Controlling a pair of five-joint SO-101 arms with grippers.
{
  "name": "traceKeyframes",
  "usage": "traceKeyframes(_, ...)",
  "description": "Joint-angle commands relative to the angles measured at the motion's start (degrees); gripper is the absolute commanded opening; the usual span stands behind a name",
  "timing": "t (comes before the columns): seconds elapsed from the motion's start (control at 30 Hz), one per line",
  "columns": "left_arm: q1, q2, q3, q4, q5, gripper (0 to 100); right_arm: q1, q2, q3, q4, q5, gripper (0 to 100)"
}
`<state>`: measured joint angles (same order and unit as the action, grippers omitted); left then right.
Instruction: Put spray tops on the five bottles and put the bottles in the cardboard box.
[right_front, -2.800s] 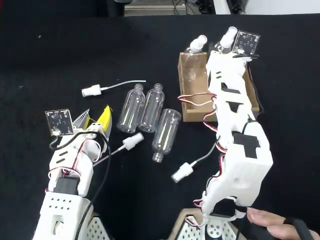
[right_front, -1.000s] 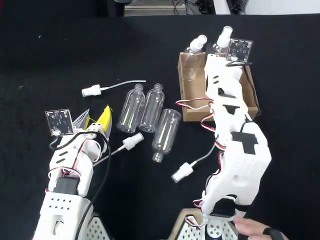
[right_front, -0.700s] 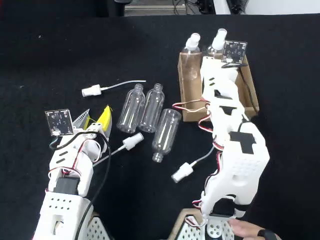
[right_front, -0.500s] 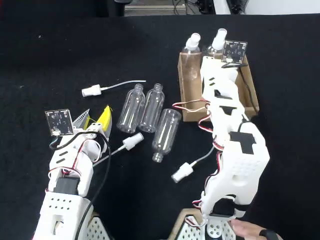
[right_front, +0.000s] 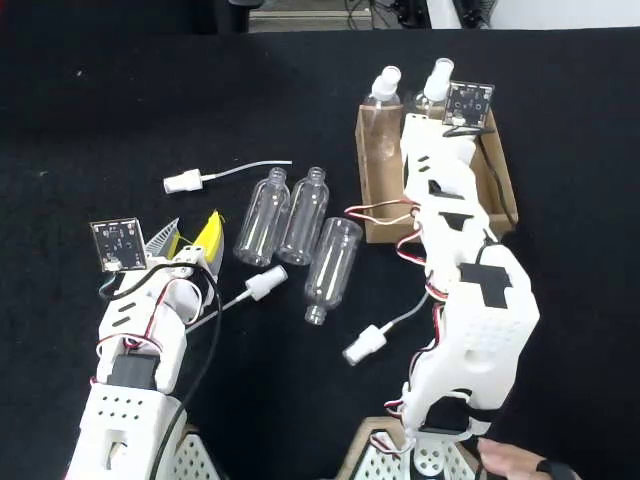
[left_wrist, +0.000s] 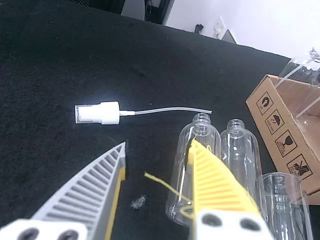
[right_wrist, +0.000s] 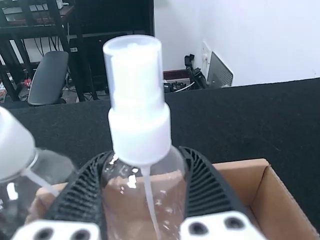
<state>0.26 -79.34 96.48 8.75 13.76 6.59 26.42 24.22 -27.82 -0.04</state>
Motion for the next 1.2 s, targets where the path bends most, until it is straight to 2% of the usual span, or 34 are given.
traceKeyframes(0.0,0.22,-0.09,1.27,-1.14,-0.09,20,1.41,-0.84,-0.31,-1.85,0.7,1.1)
traceKeyframes(0.53,0.22,-0.09,1.27,-1.05,-0.09,20,1.14,-0.84,1.98,-1.76,0.62,1.5)
traceKeyframes(0.77,0.22,-0.09,1.27,-1.05,-0.09,20,1.05,-0.84,2.24,-1.32,0.62,18.0)
traceKeyframes(1.17,0.22,-0.09,1.27,-1.14,-0.09,20,1.05,-0.92,2.24,-1.32,0.44,15.6)
